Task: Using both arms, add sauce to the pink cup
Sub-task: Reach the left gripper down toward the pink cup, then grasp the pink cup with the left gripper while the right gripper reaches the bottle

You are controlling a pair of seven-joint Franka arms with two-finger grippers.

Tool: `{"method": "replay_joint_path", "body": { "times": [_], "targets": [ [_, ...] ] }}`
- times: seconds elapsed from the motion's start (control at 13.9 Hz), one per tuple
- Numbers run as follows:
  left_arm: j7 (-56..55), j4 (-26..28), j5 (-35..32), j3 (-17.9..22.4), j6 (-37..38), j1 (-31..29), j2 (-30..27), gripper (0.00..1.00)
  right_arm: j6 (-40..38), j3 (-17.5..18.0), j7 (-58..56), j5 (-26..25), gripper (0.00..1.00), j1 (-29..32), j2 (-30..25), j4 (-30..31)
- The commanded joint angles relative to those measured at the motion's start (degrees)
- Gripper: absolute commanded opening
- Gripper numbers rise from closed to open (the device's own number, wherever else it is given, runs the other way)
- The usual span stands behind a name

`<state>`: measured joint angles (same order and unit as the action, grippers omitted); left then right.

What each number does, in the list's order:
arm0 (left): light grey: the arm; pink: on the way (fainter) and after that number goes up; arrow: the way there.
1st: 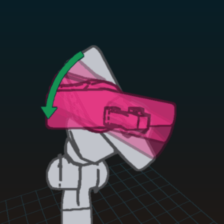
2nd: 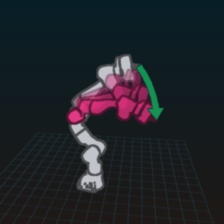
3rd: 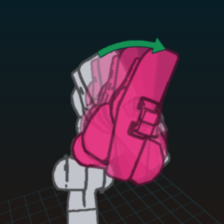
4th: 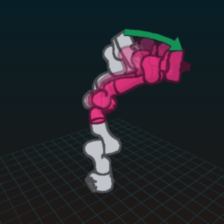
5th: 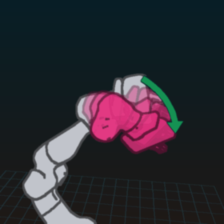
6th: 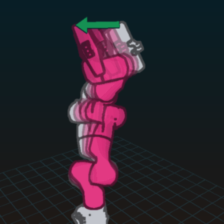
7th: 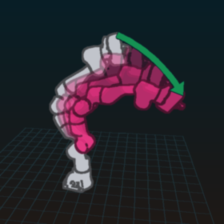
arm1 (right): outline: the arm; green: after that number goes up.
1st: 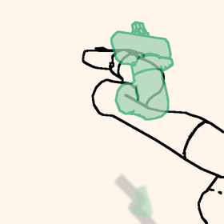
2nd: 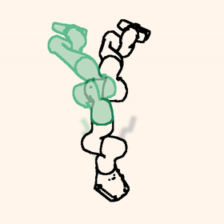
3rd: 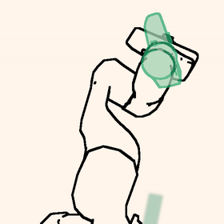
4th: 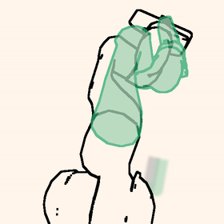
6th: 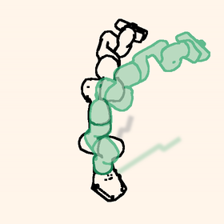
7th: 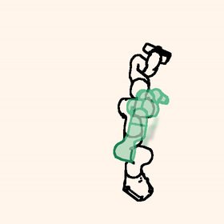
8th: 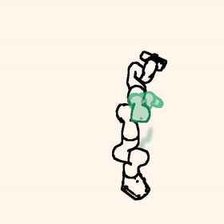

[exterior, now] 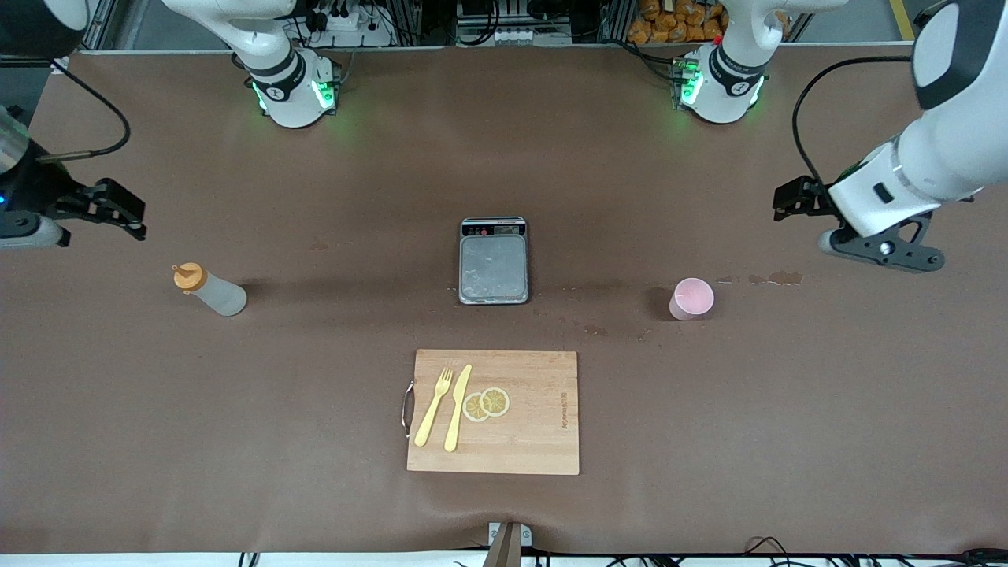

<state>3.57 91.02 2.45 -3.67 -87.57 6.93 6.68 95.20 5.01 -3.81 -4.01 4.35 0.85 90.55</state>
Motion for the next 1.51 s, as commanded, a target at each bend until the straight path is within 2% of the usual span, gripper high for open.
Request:
{"method": "replay_joint_path", "body": {
  "times": [0.0, 0.22, 0.36, 0.72, 0.93, 1.15, 1.29, 1.44],
  "targets": [
    [-2.5, 2.7, 3.0, -0.2, -2.9, 0.1, 0.4, 1.00, -0.7, 0.6, 0.3, -1.0, 1.00, 4.5, 1.8, -1.0],
    [-3.8, 5.1, 3.4, -1.6, -3.7, -0.1, 0.3, 1.00, -0.9, 0.6, 1.0, -0.8, 1.00, 8.3, 2.1, -0.7],
    [-4.7, 7.1, 3.6, -2.2, -5.9, -0.1, 0.3, 1.00, -0.9, 0.6, 1.0, -0.6, 1.00, 10.4, 4.5, -0.8],
    [-9.4, 16.6, 6.2, -4.7, -19.6, -0.2, 0.2, 1.00, -0.7, 0.6, 0.8, 0.1, 1.00, 14.1, 6.4, -1.0],
    [-11.0, 20.3, 6.2, -5.5, -27.4, -0.1, 0.7, 1.00, -0.4, 0.7, 0.5, 0.8, 1.00, 17.0, 8.7, -1.2],
    [-11.7, 20.3, 6.2, -5.4, -31.9, -0.4, 4.3, 1.00, -2.0, 0.6, 2.7, 5.2, 1.00, 20.6, 10.0, -0.9],
    [-12.6, 20.4, 5.5, -5.2, -33.7, -0.7, 6.8, 1.00, -3.0, 0.7, 7.8, 6.0, 1.00, 22.1, 11.4, -1.1],
    [-13.2, 20.1, 5.5, -5.0, -33.9, -0.7, 8.7, 1.00, -6.1, 0.6, 13.3, 9.8, 1.00, 23.6, 12.2, -1.2]
  ]
}}
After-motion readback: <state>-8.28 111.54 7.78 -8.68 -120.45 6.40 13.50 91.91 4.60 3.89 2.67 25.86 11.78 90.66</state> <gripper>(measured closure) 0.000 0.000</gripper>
